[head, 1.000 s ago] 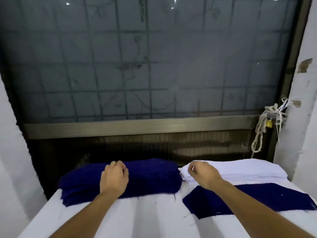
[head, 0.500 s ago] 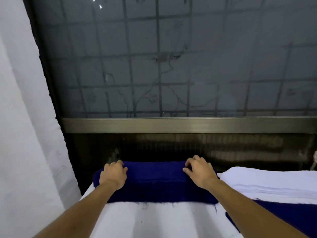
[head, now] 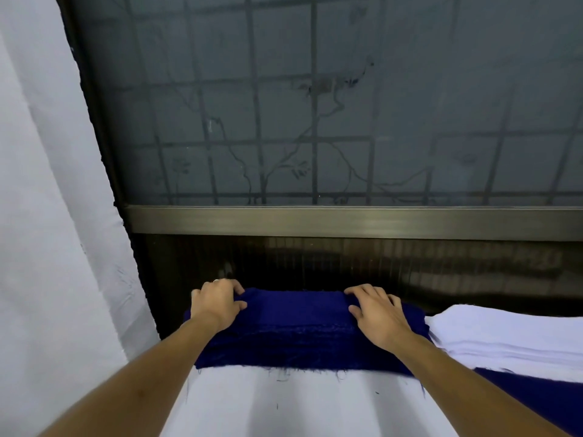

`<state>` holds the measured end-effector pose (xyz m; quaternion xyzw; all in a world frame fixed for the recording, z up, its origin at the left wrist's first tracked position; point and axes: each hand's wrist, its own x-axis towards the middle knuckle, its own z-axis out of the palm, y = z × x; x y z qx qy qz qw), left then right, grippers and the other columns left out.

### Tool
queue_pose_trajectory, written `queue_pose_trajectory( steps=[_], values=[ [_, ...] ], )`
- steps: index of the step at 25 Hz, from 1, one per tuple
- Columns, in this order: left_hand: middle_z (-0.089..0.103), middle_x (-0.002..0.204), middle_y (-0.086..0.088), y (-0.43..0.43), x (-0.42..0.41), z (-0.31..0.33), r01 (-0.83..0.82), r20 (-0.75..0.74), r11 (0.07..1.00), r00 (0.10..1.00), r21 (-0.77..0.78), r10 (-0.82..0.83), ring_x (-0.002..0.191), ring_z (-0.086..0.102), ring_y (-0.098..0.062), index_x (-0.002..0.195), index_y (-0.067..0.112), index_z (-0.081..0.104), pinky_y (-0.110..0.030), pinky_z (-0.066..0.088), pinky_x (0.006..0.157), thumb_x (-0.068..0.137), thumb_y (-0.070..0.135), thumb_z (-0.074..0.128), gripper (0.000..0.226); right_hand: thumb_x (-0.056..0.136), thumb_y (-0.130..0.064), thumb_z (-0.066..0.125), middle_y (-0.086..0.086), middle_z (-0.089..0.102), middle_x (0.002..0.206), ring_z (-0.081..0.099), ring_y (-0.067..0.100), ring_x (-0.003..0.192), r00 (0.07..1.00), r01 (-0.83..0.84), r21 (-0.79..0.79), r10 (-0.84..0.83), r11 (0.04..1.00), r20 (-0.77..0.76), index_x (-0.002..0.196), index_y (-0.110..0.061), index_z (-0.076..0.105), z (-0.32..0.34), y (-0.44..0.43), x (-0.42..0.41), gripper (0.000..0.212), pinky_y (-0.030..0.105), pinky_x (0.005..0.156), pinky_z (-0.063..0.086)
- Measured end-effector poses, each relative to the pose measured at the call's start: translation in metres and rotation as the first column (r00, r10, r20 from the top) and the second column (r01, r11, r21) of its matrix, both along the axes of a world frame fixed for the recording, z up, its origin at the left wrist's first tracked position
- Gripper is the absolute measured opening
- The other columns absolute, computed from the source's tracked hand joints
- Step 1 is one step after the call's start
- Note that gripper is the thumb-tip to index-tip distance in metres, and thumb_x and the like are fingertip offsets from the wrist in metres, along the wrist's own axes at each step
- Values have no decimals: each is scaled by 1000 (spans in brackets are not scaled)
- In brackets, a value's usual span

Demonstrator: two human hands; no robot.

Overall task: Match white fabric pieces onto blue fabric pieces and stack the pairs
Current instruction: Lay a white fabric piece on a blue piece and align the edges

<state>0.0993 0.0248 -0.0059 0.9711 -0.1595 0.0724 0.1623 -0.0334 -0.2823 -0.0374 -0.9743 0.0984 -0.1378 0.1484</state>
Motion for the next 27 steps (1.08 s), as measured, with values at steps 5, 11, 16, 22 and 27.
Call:
queue_pose_trajectory(
  steps=[5, 11, 16, 22, 27],
  values=[
    [62, 91, 13, -1, -3, 9, 59, 94, 996, 994, -70, -53, 90, 59, -10, 86, 39, 54, -43, 50, 96, 88, 44, 72, 20, 105, -31, 45, -10, 39, 149, 30, 14, 142, 1000, 24, 9, -24, 1000, 7, 146, -36, 40, -1, 5, -1, 41, 44, 120, 17],
    [72, 103, 8, 1, -13, 15, 62, 198, 996, 977, 67, -74, 102, 65, -16, 116, 35, 65, -42, 41, 103, 99, 50, 55, 25, 105, -29, 45, -10, 39, 150, 31, 14, 142, 999, 41, 29, -41, 999, 13, 145, -36, 41, 0, 10, -4, 40, 43, 121, 17],
    [72, 116, 8, 3, -19, 17, 18, 246, 979, 967, 203, -69, 109, 65, -16, 136, 36, 58, -42, 44, 102, 108, 43, 38, 35, 106, -28, 44, -9, 39, 151, 31, 14, 143, 999, 44, 30, -44, 999, 11, 146, -36, 40, 2, 14, -6, 41, 44, 122, 16],
    [73, 94, 5, 3, -25, 21, 91, 321, 994, 941, 67, -108, 82, 68, -16, 118, 29, 51, -33, 49, 74, 106, 36, 48, 14, 104, -21, 46, -9, 38, 152, 29, 16, 144, 999, 33, 34, -33, 999, -4, 147, -35, 39, 4, 16, -7, 45, 47, 123, 15],
    [63, 126, 15, 5, -28, 29, 110, 337, 974, 925, 197, -173, 126, 53, -13, 120, 35, 64, -41, 36, 107, 105, 39, 46, 24, 94, -6, 56, -10, 36, 154, 23, 16, 148, 1000, 29, 26, -29, 999, -1, 149, -32, 37, 12, 26, -6, 63, 53, 124, 12]
  ],
)
